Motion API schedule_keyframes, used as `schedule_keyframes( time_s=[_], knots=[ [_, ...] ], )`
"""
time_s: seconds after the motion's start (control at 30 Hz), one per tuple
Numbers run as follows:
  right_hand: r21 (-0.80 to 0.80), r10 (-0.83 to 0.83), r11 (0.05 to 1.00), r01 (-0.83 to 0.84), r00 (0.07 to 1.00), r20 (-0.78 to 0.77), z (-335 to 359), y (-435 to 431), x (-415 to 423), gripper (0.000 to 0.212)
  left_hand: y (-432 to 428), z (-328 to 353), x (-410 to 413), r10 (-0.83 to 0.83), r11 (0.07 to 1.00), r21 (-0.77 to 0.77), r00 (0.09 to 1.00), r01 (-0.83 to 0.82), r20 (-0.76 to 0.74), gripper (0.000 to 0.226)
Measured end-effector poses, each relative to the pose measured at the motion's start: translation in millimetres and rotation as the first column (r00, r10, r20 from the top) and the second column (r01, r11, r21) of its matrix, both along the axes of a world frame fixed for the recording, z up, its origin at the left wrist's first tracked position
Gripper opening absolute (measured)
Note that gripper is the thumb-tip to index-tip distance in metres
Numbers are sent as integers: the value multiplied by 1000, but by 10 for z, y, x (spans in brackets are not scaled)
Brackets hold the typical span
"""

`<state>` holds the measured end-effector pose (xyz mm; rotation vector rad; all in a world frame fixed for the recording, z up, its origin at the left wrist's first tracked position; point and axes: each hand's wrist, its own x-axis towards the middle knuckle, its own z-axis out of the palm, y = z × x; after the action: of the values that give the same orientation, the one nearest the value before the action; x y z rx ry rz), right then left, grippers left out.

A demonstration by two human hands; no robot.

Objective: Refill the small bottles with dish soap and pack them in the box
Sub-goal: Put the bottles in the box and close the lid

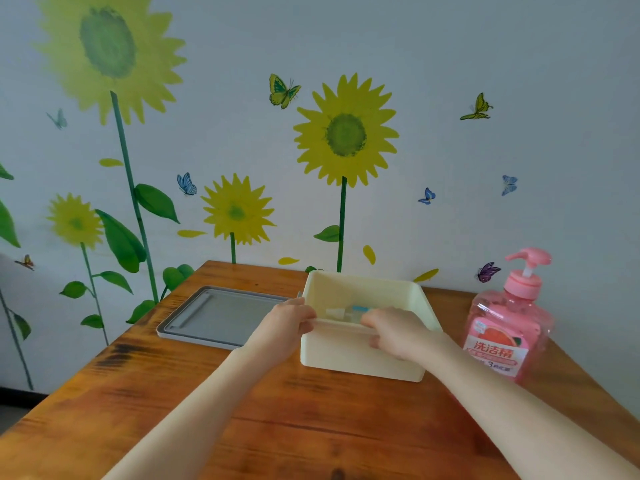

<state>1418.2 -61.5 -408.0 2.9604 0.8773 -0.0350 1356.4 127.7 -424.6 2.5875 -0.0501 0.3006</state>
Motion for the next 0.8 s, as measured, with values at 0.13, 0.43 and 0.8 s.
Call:
schedule_keyframes(
  time_s=[0.13, 0.43, 0.8],
  knots=[
    [-30, 45, 999, -45, 999, -5, 12, -5, -310, 10, -5, 75, -293, -5, 994, 112, 999, 10, -44, 26],
    [-33, 120, 992, -121, 992, -31, 54, 28, -824, 7, -58, 294, -700, 70, 931, 366, 975, 13, -213, 33],
    [-50, 92, 992, -115, 942, -323, 488, 223, -886, 37, 282, 232, -749, 8, 996, -90, 998, -14, -58, 20]
  ],
)
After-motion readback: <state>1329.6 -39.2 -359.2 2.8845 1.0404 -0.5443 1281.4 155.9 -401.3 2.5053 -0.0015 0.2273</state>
